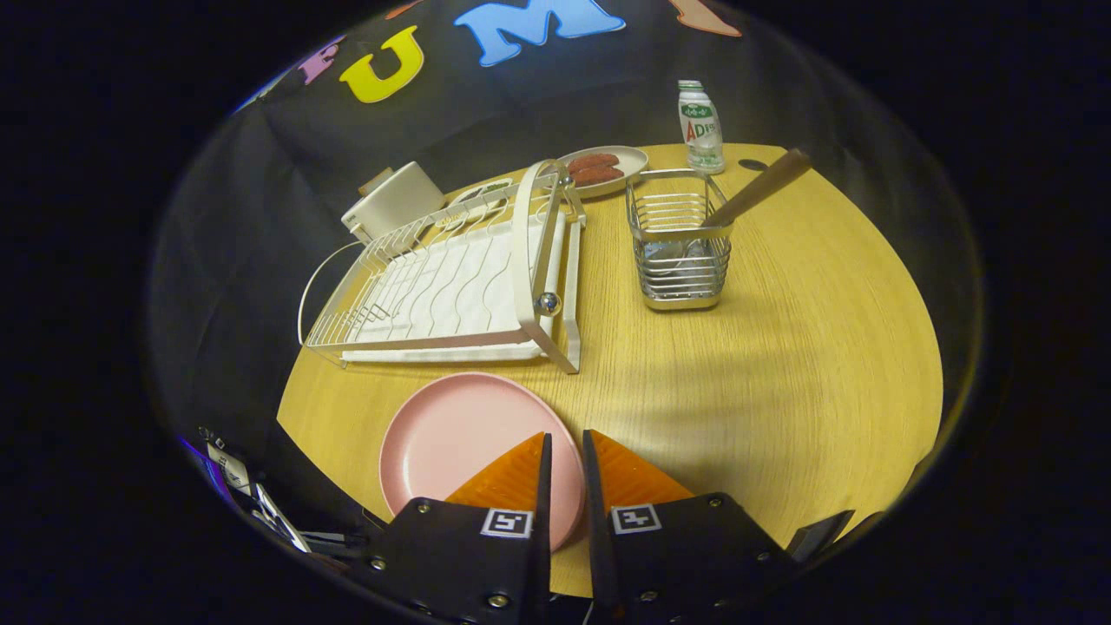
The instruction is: Take the plate from the dish rack, then take the spoon from the basket and place it into the plate.
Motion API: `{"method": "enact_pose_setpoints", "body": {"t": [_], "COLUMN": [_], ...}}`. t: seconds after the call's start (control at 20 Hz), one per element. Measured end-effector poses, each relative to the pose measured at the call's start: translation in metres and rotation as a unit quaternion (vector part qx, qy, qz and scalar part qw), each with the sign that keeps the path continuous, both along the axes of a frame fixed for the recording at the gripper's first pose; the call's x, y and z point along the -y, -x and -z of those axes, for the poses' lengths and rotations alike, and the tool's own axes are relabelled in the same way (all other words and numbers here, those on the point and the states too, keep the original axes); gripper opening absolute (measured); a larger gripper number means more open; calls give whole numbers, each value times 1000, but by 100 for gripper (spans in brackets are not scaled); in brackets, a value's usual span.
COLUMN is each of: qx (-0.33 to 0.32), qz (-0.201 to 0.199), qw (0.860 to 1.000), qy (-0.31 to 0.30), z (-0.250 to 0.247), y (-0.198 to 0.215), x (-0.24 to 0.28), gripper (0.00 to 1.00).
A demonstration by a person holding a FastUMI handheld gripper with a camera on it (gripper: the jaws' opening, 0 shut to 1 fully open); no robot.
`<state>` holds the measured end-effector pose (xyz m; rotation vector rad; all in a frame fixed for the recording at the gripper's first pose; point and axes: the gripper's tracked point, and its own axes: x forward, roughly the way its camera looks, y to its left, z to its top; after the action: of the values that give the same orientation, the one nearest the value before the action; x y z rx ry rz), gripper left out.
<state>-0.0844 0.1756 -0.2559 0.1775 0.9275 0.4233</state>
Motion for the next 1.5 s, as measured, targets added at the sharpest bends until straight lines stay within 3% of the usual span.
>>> {"method": "enact_pose_setpoints", "body": {"t": [0.25, 0.45, 0.65, 0.9, 1.15, 1.5], "qx": [95, 198, 247, 272, 281, 274], "qz": [11, 33, 63, 107, 127, 153], "qw": [995, 980, 967, 956, 951, 949], "qy": [10, -13, -20, -23, -7, -42], "z": [-37, -72, -86, -85, -77, -75], "y": [-13, -24, -28, -42, -74, -120], "x": [18, 32, 51, 84, 109, 118], "gripper": [19, 19, 19, 19, 19, 19]}}
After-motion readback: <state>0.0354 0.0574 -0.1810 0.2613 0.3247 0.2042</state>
